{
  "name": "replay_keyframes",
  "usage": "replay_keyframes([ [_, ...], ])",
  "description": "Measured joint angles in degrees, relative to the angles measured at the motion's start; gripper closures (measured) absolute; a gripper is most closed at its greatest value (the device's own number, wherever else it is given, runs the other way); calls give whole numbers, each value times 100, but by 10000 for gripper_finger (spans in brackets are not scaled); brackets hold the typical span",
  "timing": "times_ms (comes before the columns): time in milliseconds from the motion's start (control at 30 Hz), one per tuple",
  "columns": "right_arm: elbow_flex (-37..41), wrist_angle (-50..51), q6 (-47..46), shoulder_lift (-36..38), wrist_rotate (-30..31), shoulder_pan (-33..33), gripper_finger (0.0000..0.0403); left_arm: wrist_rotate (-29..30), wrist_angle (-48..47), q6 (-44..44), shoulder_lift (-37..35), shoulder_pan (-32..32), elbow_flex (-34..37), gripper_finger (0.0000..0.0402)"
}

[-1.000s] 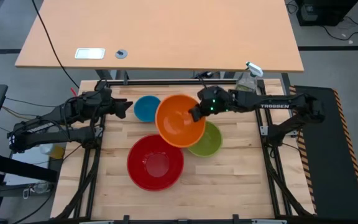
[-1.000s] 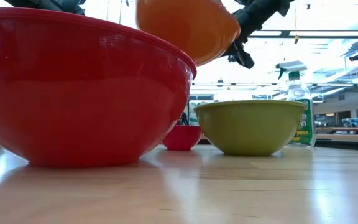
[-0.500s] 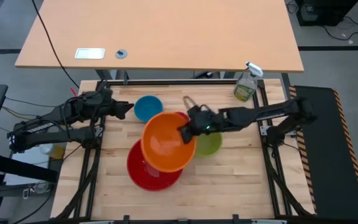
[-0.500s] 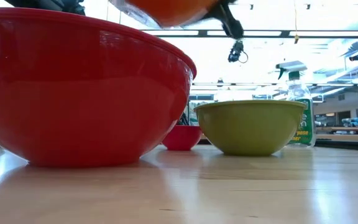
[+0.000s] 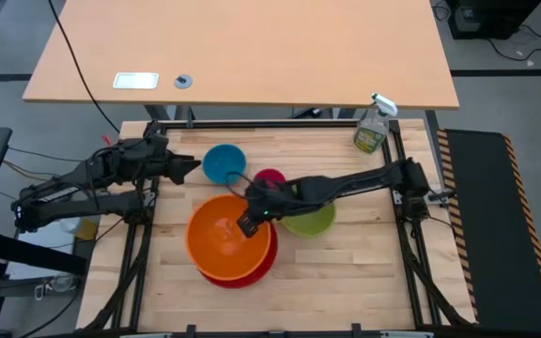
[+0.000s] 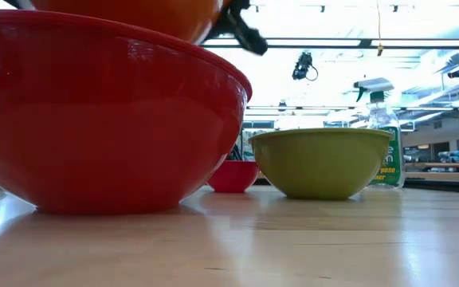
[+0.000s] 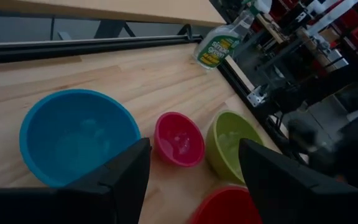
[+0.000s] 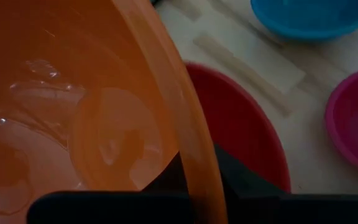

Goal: Nest bowls inside each other
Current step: Stack the orange bowl on top of the red bowl

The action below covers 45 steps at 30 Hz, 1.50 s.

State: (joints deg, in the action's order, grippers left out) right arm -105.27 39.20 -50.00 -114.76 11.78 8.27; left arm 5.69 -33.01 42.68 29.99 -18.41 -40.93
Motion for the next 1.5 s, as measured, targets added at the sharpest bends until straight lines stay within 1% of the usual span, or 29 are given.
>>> replay_keyframes([
  [100, 0, -2, 99, -300, -56, -4, 373, -1, -13, 3, -60, 0, 0, 154],
  [233, 0, 28, 109, -684, -404, -28, 369, 0, -20, 3, -91, 0, 0, 154],
  [333, 0, 157, 45, -855, -521, -50, 368, -2, -24, 4, -91, 0, 0, 154],
  [433, 0, 359, 21, -912, -504, -57, 368, 0, -28, 4, -89, 0, 0, 154],
  [567, 0, 521, 57, -948, -304, -93, 368, 0, -28, 2, -89, 0, 0, 154],
  [700, 0, 527, 174, -976, -599, -166, 368, 0, -30, -26, -80, 0, 0, 154],
  [800, 0, 551, 188, -981, -628, -219, 360, 0, -28, -29, -80, 0, 0, 154],
  [900, 0, 548, 286, -981, -712, -283, 335, 0, -26, -31, -80, 0, 0, 154],
  [1133, -4, 534, 419, -950, -1433, -456, 242, 0, -26, -39, -80, 0, 0, 154],
  [1333, -4, 703, 413, -719, -1483, -519, 178, 0, -28, -42, -76, 0, 0, 154],
  [1500, -4, 1317, 448, -536, -1471, -514, 139, 0, -28, -44, -76, 0, 0, 154],
])
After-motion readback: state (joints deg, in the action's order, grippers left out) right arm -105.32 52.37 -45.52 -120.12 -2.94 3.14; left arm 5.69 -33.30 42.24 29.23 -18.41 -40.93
